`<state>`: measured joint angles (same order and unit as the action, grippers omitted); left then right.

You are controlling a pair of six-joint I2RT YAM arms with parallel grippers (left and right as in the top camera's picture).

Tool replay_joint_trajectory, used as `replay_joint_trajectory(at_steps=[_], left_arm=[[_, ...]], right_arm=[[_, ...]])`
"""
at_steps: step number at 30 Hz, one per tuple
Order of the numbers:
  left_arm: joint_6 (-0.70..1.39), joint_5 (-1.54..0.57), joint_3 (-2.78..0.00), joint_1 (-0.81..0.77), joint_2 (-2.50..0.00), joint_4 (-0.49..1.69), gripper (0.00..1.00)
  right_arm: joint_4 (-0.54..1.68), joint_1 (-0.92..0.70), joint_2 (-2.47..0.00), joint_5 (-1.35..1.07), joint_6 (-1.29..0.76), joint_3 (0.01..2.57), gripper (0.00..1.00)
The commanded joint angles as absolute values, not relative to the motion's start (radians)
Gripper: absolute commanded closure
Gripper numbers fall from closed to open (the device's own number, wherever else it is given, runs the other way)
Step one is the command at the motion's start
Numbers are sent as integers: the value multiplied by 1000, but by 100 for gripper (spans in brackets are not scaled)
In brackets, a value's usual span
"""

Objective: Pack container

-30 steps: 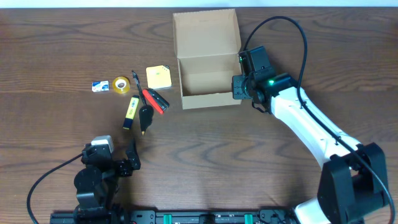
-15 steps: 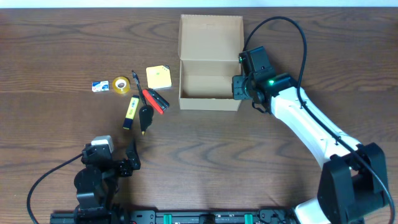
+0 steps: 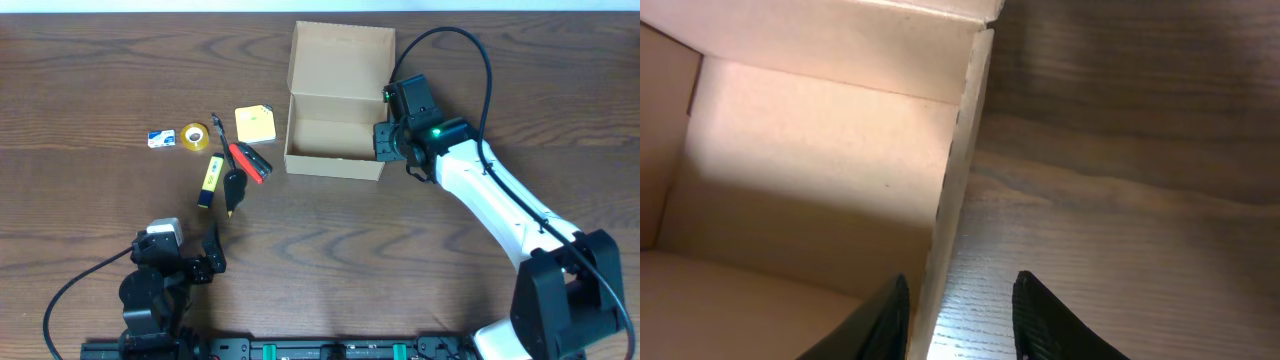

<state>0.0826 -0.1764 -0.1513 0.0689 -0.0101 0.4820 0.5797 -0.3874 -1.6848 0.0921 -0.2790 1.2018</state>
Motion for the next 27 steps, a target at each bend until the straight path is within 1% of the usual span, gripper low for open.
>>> replay_joint_trajectory(at_steps=[1,7,14,15,16,17,19,21,22,23,27], left_arm=[[93,-176,-136,65,-4,482,5],[93,-176,-136,65,-4,482,5],[93,-176,-136,65,-4,482,4],[93,-176,-136,65,-4,482,5],[93,-176,-136,65,-4,482,4],[93,-176,-136,65,-4,482,5],[93,-176,-136,65,-4,482,5],[93,-176,-136,65,-4,482,5],[93,-176,-136,65,-4,482,5],[93,-176,-136,65,-4,482,5],[93,-176,-136,65,-4,482,5]], right_arm=[[582,-387,-1687,112,-261,1224,65],[579,-387,-1687,107,-277,1221,66],[568,-387,-1687,102,-276,1221,64],[567,-385,-1687,102,-276,1221,66],[568,-384,-1686,102,-276,1224,73],[569,-380,-1682,101,-276,1227,77],[570,-370,-1666,102,-276,1235,78],[573,-356,-1640,102,-276,1242,85],[573,-347,-1622,103,-276,1243,94],[575,-339,-1606,105,-276,1243,99],[608,-296,-1572,127,-276,1243,99]])
